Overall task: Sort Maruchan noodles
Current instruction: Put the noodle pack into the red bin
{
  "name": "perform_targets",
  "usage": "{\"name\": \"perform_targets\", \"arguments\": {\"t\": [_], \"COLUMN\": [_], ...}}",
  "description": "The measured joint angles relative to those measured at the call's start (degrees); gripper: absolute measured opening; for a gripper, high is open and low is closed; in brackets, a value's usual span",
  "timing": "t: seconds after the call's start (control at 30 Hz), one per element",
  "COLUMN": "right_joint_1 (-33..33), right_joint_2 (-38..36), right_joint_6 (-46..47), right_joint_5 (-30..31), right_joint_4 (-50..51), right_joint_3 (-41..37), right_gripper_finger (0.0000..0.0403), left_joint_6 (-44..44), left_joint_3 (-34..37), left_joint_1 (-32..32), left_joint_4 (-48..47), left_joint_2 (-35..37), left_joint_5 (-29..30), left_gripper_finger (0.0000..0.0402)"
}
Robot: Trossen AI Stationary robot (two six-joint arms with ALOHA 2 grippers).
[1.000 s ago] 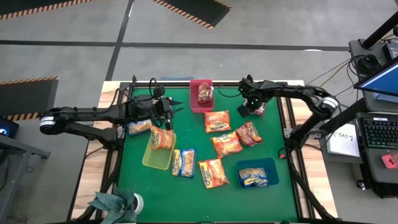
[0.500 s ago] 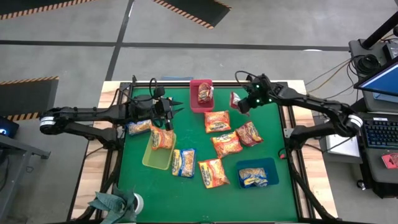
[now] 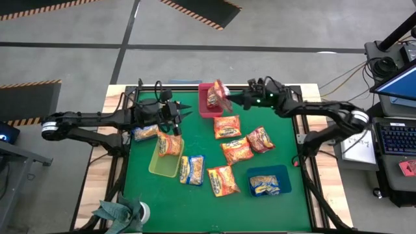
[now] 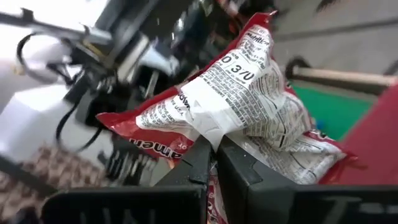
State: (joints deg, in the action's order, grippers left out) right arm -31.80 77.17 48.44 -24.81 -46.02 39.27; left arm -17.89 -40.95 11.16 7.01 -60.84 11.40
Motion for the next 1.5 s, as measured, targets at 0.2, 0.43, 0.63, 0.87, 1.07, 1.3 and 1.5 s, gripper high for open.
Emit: {"name": "perform_targets", "arguments": {"t": [0.2, 0.43, 0.63, 0.87, 1.07, 1.3, 1.5], "right_joint_1": [1.8, 1.8, 1.8, 2.2, 3.1, 3.7, 3.9], "right_joint_2": [13.4, 25.9, 33.6, 38.7, 38.4, 36.5, 34.9], "right_joint_6": [0.6, -3.8, -5.0, -5.3, -12.5, -16.9, -18.3], "right_joint_5": [9.4, 14.4, 14.7, 16.1, 19.3, 22.0, 22.7], "right_joint_4": [-9.0, -13.4, -12.6, -7.1, 2.4, 7.2, 7.9], "right_joint_3": [5.3, 13.8, 21.8, 27.5, 29.9, 30.4, 30.3], "right_gripper_finger": [0.0009, 0.0009, 0.0009, 0.0009, 0.0010, 0.0011, 0.0012], "left_joint_6": [-0.6, -1.1, -1.1, -0.5, -1.0, -1.1, -1.1], "left_joint_3": [0.0, 0.0, 0.3, 1.5, 1.8, 1.8, 2.0], "left_joint_1": [0.0, 0.0, 0.0, -0.1, -0.1, -0.1, -0.1], "left_joint_4": [1.0, -0.5, -3.4, -5.3, -5.9, -6.4, -6.9], "left_joint_2": [0.3, 3.8, 7.9, 10.2, 10.2, 9.9, 9.8], "left_joint_5": [2.1, 6.7, 6.7, 6.6, 6.5, 6.5, 6.5], "left_gripper_finger": [0.0081, 0.0081, 0.0081, 0.0081, 0.0081, 0.0081, 0.0081]}}
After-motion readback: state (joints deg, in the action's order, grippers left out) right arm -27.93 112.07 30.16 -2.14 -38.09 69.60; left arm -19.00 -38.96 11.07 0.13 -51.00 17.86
